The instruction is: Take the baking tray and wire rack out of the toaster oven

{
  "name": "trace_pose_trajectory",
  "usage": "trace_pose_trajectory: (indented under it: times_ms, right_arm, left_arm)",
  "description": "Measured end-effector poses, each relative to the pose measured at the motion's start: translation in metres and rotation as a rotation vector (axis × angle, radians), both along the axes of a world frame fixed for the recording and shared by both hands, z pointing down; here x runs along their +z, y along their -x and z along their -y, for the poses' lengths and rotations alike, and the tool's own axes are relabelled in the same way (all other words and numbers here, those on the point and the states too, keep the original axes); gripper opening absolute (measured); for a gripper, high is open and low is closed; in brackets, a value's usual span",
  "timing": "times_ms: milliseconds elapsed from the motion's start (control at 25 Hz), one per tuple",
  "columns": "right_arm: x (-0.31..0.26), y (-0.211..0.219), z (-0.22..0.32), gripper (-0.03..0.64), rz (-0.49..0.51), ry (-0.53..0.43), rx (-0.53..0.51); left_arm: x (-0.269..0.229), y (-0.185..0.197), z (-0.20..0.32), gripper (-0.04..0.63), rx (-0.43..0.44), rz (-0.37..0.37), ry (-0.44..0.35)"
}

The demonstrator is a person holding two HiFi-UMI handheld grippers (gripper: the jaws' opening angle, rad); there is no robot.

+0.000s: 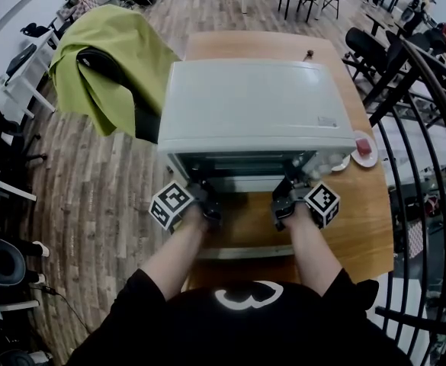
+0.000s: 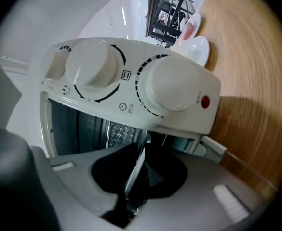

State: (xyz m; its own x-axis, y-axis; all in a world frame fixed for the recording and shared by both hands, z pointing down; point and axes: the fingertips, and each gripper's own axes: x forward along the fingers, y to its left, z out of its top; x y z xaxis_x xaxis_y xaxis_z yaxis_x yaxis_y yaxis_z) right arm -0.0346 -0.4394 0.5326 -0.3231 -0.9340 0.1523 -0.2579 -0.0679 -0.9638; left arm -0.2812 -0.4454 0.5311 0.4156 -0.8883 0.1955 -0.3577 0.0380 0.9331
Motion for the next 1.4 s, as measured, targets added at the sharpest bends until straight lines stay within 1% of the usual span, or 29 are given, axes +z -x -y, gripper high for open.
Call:
trace_pose_trajectory:
  times_ms: [400, 600, 1040, 1400]
  right_arm:
    - [0.0, 0.0, -0.04, 0.049, 0.03, 0.001, -0.011]
    - [-0.001, -0.001, -0.063, 0.046, 0.038, 0.019, -0.026]
    - [-0.008, 0.001, -0.11, 0.043, 0.052, 0.022, -0.066]
    - [-0.01, 0.001, -0.139, 0.04, 0.064, 0.027, -0.076]
  left_arm:
    - [-0.002, 0.002, -0.038, 0.071, 0.003, 0.008, 0.013]
    - [-0.004, 0.001, -0.062, 0.069, -0.009, 0.008, 0.03]
    - [-0.012, 0.003, -0.108, 0.069, -0.014, 0.034, 0.018]
    - [-0.015, 0.003, -0.137, 0.067, -0.011, 0.033, 0.011]
